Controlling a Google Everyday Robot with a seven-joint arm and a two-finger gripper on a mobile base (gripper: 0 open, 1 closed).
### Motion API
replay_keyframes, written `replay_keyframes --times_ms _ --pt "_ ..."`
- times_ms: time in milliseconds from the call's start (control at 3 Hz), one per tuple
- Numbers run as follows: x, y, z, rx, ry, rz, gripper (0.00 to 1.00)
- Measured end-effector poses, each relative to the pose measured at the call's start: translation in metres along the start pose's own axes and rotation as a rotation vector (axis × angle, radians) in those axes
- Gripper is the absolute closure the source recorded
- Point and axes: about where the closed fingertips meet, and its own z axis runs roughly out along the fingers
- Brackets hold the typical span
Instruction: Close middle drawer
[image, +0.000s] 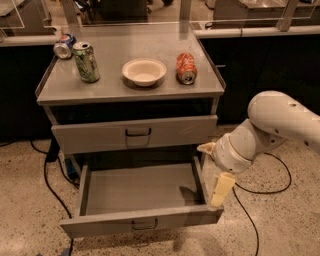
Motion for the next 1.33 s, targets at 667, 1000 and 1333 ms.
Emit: replay_keyframes --times_ms 667,1000,1333 --pt "-0.003 0.007 0.065 -0.074 -0.040 -0.032 0.00" --pt "0.001 0.012 0.085 -0.077 -0.022 -0.019 0.00" --pt "0.003 0.026 0.117 -0.075 0.003 0.014 0.00"
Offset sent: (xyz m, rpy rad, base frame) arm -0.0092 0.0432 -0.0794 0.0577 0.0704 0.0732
